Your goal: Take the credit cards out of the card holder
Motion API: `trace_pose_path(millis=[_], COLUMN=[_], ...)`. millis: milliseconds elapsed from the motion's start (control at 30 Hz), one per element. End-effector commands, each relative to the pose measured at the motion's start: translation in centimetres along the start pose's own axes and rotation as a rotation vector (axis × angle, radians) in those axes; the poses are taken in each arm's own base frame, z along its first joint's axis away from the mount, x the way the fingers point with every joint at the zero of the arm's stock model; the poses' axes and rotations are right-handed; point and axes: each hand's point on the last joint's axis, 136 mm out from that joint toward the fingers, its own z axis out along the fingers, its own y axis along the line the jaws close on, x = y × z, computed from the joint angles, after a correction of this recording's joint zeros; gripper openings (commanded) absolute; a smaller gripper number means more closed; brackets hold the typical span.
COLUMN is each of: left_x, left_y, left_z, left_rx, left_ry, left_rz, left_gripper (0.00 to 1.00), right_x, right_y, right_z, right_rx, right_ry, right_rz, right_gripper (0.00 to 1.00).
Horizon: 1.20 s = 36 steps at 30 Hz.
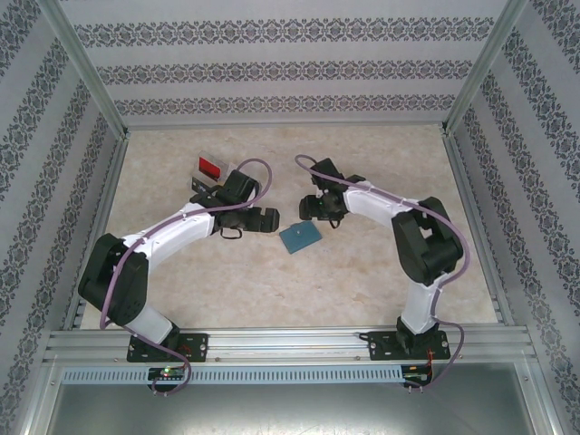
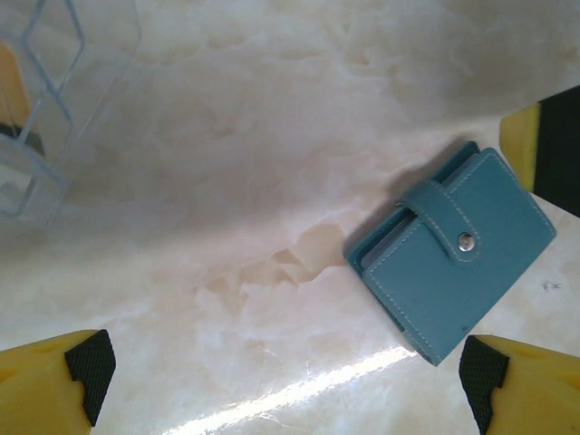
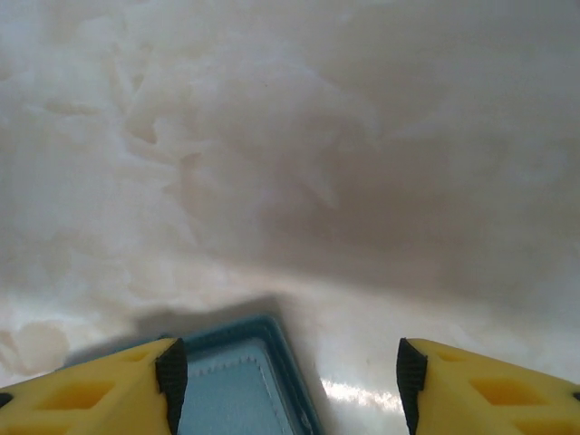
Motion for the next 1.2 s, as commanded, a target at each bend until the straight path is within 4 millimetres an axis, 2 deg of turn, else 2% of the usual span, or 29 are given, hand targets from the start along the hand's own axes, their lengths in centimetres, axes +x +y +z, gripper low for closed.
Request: trace_pose_path(millis=[0, 167, 367, 433, 533, 600, 833, 1033, 1167], left_x=[-1.3, -1.2, -0.4, -0.1, 0.4, 0.7, 1.6, 2.6, 3.0], left_y=[0.4, 1.2, 1.6, 1.5, 0.7, 0.2, -1.9, -3.7, -4.3], left_z=[-0.6, -0.3, 0.1, 0.1, 0.3, 0.5, 1.3, 2.8, 3.9], left_rx=[-0.015, -0.051, -0.06, -0.049, -0.003, 0.03, 0.16, 0.283, 0.32], left_ry=[-0.056, -0.061, -0.041, -0.029, -0.004, 0.011, 0.068, 0.119, 0.141], left_rz=[-0.063, -0.112, -0.178, -0.199, -0.234, -0.258, -0.346, -0.429, -0.463], left_gripper=[1.0, 1.0, 1.0, 1.0, 0.99, 0.98, 0.89, 0.74, 0.67], right_x=[0.6, 1.5, 4.9, 6.2, 8.4, 9.2, 7.3, 8.3, 8.8], right_y=[-1.4, -2.2, -2.7, -2.0, 0.6, 2.0, 2.6, 2.2, 2.1], right_z=[0.8, 1.3, -0.6, -1.1, -1.7, -2.2, -3.8, -1.5, -0.6], right_rx=[0.119, 0.185, 0.15, 0.093, -0.051, -0.117, -0.141, -0.125, -0.129], right_ry=[0.053, 0.105, 0.176, 0.209, 0.254, 0.261, 0.145, 0.219, 0.238], right_rz=[-0.04, -0.067, -0.099, -0.119, -0.162, -0.192, -0.167, -0.15, -0.134], right_gripper=[0.64, 0.61, 0.59, 0.59, 0.59, 0.58, 0.54, 0.35, 0.33])
